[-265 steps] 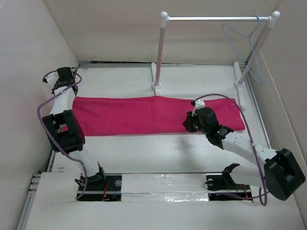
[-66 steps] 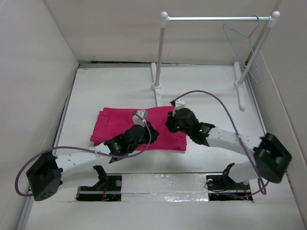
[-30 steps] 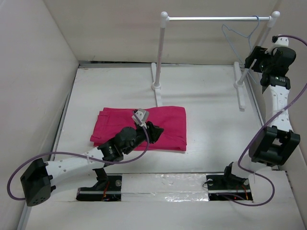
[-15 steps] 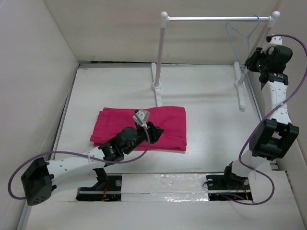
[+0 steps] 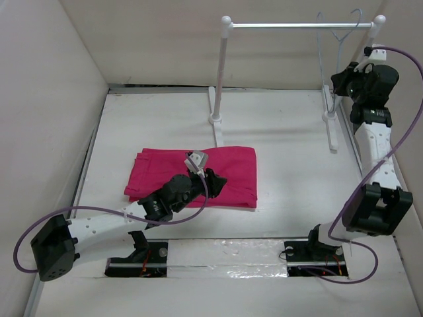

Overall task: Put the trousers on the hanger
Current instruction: Pick up the hanger from the clothesline.

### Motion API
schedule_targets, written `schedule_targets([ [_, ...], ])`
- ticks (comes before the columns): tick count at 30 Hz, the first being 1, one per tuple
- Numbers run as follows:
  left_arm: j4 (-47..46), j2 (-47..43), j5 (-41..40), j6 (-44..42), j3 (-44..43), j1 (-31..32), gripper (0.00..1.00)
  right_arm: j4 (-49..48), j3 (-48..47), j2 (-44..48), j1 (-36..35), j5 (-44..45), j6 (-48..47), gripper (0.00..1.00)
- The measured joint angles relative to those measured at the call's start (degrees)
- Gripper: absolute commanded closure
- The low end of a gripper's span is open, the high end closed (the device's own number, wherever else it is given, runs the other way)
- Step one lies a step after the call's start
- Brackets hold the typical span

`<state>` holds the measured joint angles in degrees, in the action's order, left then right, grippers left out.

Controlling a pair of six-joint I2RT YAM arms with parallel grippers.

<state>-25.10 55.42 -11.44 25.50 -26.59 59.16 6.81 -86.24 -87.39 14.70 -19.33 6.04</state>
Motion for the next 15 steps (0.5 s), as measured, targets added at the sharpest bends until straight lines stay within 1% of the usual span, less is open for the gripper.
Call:
schedule_targets([
  [5, -0.96, 0.44, -0.44, 0.0, 0.0, 0.0, 0.6, -3.72, 4.0, 7.19, -2.69, 1.84, 1.01, 1.0],
  [9, -1.36, 2.32, -0.59, -0.02, -0.02, 0.0, 0.59, -4.92, 8.28, 10.36, -4.46, 4.96, 1.07, 1.0],
  [15, -0.37, 4.09, 0.59, 0.07, -1.99, 0.0, 0.61, -5.84, 21.51, 15.02, -6.95, 10.36, 1.84, 1.0],
])
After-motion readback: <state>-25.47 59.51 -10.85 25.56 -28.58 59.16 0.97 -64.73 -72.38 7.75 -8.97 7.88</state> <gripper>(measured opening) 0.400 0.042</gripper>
